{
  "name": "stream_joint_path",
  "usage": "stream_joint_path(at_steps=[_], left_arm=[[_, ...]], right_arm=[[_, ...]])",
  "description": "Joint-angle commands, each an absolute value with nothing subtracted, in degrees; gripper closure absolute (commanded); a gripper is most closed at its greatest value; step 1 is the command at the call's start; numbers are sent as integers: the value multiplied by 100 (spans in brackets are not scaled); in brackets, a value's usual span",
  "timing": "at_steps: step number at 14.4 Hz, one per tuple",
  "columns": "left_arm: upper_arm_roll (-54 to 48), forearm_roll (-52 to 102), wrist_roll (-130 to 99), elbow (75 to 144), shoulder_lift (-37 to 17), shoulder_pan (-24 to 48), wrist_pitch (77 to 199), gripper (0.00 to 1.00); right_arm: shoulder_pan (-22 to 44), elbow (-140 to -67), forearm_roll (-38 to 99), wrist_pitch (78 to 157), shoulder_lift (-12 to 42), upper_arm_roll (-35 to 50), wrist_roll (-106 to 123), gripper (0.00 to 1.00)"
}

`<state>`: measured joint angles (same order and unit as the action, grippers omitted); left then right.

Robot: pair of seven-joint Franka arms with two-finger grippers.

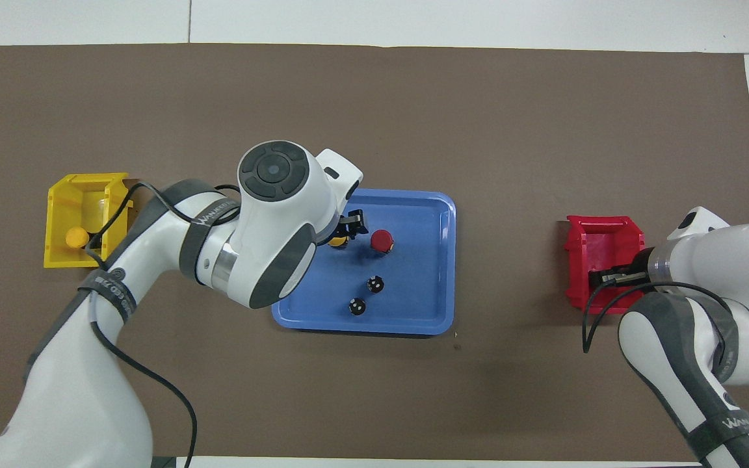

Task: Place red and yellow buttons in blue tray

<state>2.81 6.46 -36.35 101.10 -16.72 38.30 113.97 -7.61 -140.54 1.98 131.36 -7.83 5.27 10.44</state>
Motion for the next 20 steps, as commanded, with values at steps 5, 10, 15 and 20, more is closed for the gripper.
stream_joint_path(at_steps=[5,10,15,20], left_arm=[[448,-264,-1844,10177,-607,2121,9941,0],[448,-264,360,11141,-300,450,11052,10],[448,-264,466,12023,-193,26,12348,21],[448,-264,545,12445,-184,18,12795,25]], right_arm=[[-756,-13740,290,12861,-766,545,1011,77],[-407,-11527,281,10980,-2,659,514,75],[1596,-10198,-34,11205,963,677,-2702,77],[2171,-10413,-237,11925,1459,677,-3375,75]])
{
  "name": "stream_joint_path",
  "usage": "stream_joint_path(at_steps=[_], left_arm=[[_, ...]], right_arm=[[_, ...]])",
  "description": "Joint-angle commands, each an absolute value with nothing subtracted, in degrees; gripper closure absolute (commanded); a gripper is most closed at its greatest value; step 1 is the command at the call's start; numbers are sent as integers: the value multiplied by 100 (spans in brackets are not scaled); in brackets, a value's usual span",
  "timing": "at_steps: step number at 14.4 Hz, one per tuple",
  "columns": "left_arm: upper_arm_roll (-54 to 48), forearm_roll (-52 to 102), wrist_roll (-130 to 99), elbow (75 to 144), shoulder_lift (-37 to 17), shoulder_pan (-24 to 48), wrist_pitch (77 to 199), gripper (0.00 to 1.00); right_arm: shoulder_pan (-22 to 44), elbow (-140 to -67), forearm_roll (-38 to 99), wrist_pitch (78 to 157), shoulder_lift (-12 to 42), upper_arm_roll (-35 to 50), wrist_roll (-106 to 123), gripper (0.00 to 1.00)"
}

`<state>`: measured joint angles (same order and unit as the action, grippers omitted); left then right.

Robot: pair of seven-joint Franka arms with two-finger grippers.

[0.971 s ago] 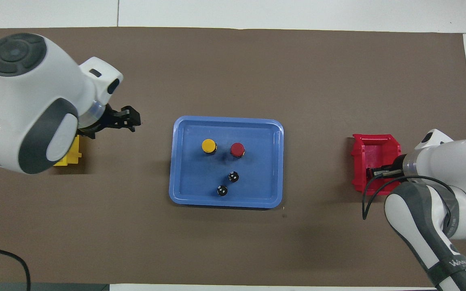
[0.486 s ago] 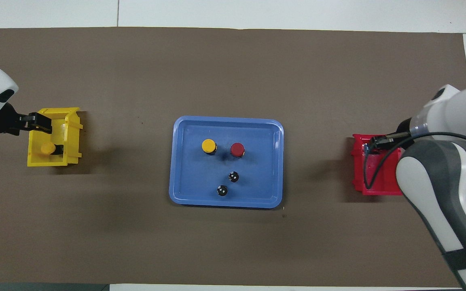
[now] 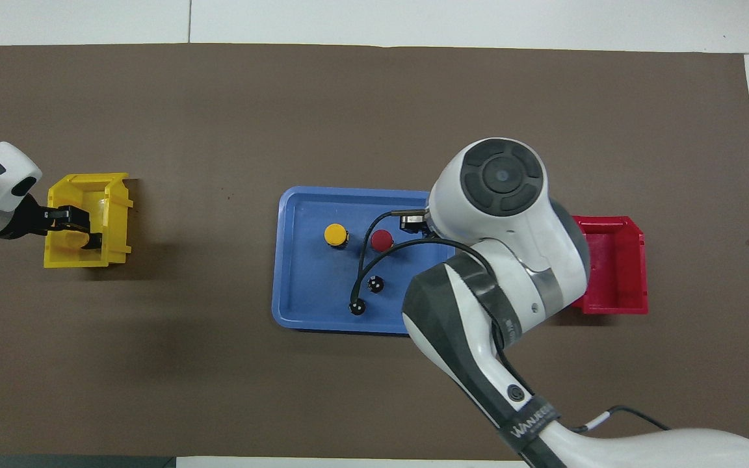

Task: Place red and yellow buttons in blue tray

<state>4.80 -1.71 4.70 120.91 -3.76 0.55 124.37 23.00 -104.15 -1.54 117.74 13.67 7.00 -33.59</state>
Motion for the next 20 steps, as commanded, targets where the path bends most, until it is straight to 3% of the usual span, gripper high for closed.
stream_joint_path(at_steps=[1,3,4,5,6,8,9,11,12,14,16,20], left_arm=[[448,-264,545,12532,-211,18,12919,25],[448,-264,545,12682,-229,18,13139,30],[448,-264,545,12735,-229,9,13183,45],[448,-264,536,12753,-229,-43,13192,66],[448,-264,545,12753,-237,-105,13158,99],[448,-264,501,12387,-325,-88,12826,99],[448,-264,501,11862,-438,-53,12292,99],[431,-272,449,10257,-728,113,10539,99],[431,-264,361,9674,-764,288,9859,99],[361,-133,-679,9510,-747,840,9755,99],[361,8,-1850,9903,-668,1702,10551,99],[360,641,-2450,10378,-843,2705,11510,99]], right_arm=[[2180,-10606,-237,12144,1415,677,-3375,74],[2223,-10810,-237,12322,1415,685,-3384,74],[2293,-10828,-237,12357,1476,677,-3419,74],[2303,-10828,-237,12444,1555,677,-3419,74],[2277,-10828,-237,12471,1573,677,-3419,72],[2267,-10976,-237,12699,1591,677,-3419,71],[2285,-11099,-237,12822,1573,677,-3419,61],[2259,-11092,-246,12727,1564,668,-3384,28],[2267,-11057,-255,12683,1547,659,-3401,3],[2146,-10646,-403,12203,1433,624,-3340,0],[1716,-10057,-439,11359,1241,633,-3148,0],[855,-9502,-431,10321,766,624,-2166,0]])
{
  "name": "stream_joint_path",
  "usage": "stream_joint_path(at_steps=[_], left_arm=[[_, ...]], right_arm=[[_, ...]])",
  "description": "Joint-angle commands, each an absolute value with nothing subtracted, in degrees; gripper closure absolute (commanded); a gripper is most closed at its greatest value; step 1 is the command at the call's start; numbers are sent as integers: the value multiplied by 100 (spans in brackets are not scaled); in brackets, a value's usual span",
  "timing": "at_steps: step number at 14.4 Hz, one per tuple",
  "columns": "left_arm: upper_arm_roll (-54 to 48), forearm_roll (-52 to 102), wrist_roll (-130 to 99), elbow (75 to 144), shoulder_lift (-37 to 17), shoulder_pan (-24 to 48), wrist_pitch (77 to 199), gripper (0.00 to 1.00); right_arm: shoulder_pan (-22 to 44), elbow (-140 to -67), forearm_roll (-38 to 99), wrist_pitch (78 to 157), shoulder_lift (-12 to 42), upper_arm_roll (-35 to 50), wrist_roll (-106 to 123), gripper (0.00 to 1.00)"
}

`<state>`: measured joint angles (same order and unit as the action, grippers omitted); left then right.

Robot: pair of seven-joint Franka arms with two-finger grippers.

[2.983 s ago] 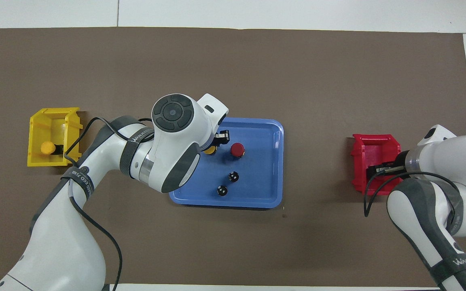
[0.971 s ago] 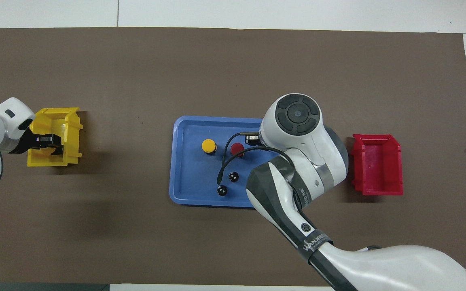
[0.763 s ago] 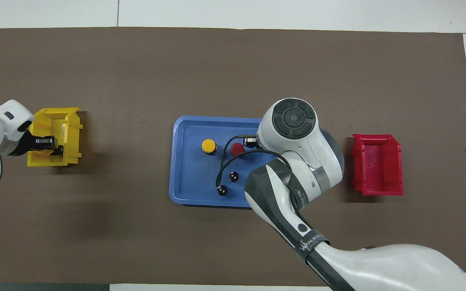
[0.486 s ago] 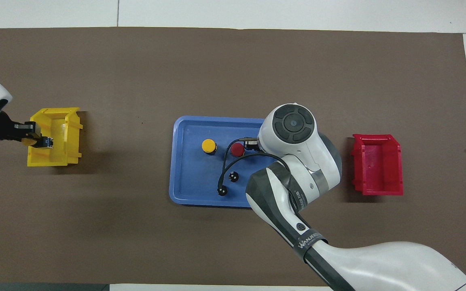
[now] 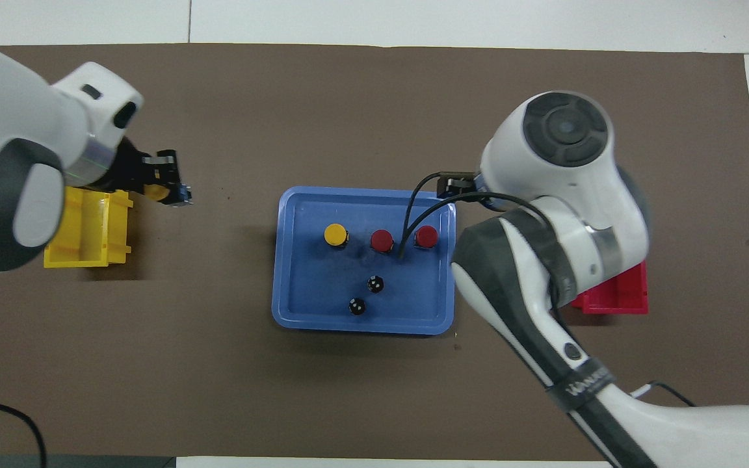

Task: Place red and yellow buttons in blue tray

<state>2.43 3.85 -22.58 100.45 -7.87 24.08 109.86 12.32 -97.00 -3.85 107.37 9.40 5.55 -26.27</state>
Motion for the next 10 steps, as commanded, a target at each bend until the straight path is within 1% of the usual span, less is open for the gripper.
stream_joint_path(at_steps=[1,3,5,7,9,10], left_arm=[[360,659,-2678,10554,-905,2925,11862,99],[360,659,-2908,10696,-1063,3163,12190,99],[360,659,-3076,10792,-1230,3392,12356,99],[360,668,-3085,11178,-1222,3550,12778,99],[360,659,-3103,11311,-1248,3595,12832,99],[360,659,-3094,11372,-1239,3595,12832,98]], right_arm=[[618,-9457,-405,10101,573,624,-1788,0],[178,-9422,-343,9696,230,624,-1224,0],[-122,-9265,-325,9179,36,615,-758,0],[-315,-8748,-334,8642,79,615,-196,0],[-474,-8648,-334,8386,53,607,-62,0],[-631,-8692,-351,8420,35,563,-27,0]])
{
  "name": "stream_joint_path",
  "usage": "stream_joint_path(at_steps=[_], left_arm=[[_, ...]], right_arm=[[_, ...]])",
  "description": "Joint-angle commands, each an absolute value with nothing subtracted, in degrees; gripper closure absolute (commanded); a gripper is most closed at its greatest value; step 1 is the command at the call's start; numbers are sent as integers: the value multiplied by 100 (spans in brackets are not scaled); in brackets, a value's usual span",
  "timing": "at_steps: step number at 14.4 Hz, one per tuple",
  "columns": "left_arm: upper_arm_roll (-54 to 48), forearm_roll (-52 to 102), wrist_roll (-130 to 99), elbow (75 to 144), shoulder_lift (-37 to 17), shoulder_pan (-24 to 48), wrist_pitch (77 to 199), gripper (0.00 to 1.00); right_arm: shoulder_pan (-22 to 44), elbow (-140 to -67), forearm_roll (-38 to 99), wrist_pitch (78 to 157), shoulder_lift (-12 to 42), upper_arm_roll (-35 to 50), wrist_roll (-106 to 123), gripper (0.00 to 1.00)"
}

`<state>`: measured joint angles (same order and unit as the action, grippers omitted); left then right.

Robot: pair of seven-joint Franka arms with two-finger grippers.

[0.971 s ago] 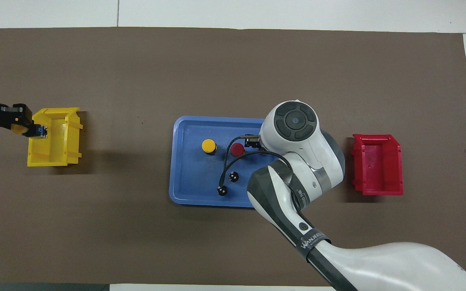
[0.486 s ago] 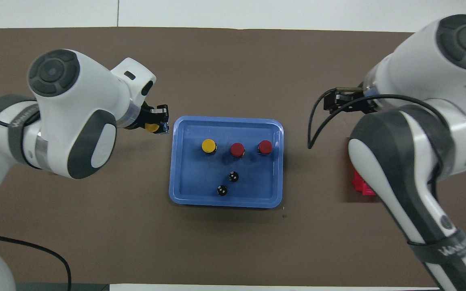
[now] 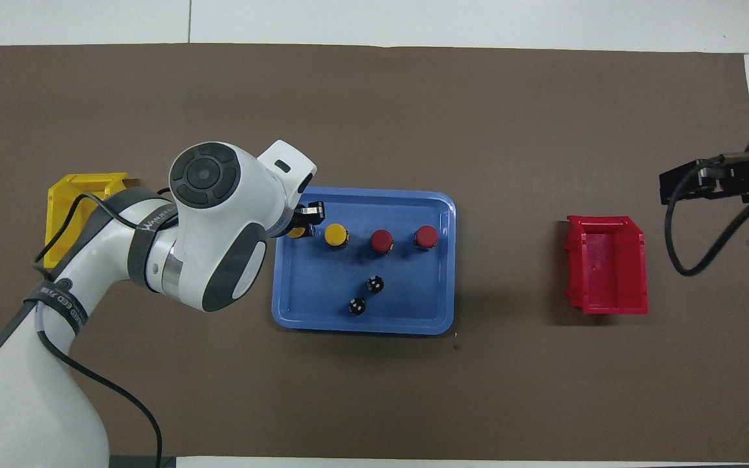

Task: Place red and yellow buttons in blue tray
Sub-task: 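Place the second yellow button in the tray with the left gripper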

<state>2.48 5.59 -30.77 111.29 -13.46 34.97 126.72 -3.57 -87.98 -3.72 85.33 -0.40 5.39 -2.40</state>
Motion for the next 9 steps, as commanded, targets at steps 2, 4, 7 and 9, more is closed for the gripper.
stream_joint_path(at_steps=[2,4,7,9], left_arm=[[378,659,-3076,11312,-1248,3595,12718,49],[395,642,-3224,11163,-1231,3656,12509,16],[430,615,-3349,10541,-1056,3587,11632,12],[457,240,-3226,10101,-967,3437,10945,0]], right_arm=[[-1053,-8789,-273,8376,-9,545,271,0],[-1089,-8894,-229,8297,-87,527,281,0],[-1107,-8974,-246,8411,-132,527,255,0],[-1107,-9000,-211,8516,-123,536,211,0]])
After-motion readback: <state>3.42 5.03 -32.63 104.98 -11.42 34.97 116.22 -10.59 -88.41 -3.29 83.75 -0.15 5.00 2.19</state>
